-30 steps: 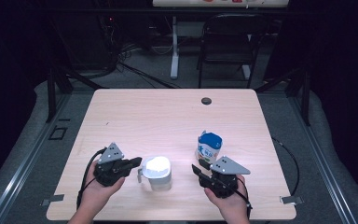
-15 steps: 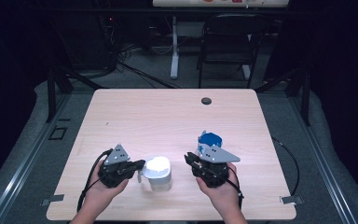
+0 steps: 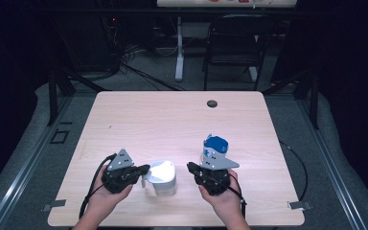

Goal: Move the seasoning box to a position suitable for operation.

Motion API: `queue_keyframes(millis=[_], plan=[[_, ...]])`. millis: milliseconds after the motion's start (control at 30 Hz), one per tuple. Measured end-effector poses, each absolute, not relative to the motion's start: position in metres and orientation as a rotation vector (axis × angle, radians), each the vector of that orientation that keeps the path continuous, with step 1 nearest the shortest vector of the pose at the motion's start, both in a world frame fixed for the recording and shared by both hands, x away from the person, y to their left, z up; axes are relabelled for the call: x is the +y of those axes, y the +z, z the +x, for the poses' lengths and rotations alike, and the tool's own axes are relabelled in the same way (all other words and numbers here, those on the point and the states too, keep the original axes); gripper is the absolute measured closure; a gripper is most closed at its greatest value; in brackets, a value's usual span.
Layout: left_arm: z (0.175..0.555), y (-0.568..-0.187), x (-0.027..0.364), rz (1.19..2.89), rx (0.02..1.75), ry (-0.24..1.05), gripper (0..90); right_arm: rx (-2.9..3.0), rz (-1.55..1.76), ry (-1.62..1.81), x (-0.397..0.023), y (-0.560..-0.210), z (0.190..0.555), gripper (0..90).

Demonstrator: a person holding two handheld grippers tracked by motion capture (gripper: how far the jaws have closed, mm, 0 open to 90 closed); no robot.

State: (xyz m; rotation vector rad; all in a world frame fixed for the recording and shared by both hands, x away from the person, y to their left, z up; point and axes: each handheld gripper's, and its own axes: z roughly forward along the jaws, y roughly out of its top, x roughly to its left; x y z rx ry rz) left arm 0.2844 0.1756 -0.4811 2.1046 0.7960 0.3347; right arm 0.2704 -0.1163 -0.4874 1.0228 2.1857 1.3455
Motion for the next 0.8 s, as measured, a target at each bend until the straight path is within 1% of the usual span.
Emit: queue_keyframes(millis=[267,800], plan=[[0.283,-0.482,0.177,2.091,0.802,0.336,90.0,2.235,0.993,1.33,-0.106,-0.494,0.268,90.0],[0.283,-0.483,0.178,2.084,0.809,0.335,90.0,2.308,0.955,1.3,-0.092,-0.507,0.266,90.0]])
